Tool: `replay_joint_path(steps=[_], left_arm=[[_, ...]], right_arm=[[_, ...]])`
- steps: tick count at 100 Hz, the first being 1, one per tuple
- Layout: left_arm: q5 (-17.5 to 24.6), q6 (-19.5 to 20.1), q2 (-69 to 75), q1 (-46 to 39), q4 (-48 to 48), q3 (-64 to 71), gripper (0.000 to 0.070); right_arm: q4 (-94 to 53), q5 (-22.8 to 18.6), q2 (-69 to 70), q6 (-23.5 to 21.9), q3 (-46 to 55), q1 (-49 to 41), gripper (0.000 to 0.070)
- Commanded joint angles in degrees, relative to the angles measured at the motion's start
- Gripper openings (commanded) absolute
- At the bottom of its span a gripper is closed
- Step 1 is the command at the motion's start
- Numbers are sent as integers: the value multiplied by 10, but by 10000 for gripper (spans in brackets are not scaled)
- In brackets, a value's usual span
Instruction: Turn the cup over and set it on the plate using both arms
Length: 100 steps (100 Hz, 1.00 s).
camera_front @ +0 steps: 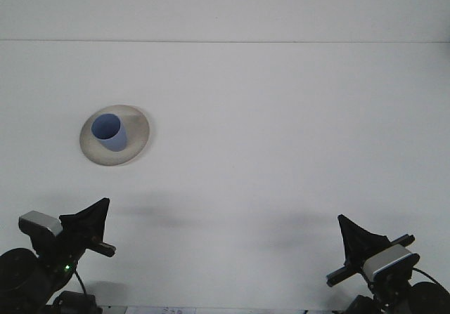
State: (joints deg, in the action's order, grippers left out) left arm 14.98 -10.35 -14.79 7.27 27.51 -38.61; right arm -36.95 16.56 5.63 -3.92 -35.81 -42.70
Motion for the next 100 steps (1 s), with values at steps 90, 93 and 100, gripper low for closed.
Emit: replay_joint_path(steps=[90, 93, 100], left_arm=[[-235, 138, 146, -56, -281, 378, 12], [-235, 138, 146, -56, -281, 378, 12], [-235, 138, 146, -56, -281, 378, 12]], right_arm=[[10, 0, 0, -6, -2, -5, 4], [10, 0, 0, -6, -2, -5, 4], [9, 0, 0, -6, -2, -5, 4]])
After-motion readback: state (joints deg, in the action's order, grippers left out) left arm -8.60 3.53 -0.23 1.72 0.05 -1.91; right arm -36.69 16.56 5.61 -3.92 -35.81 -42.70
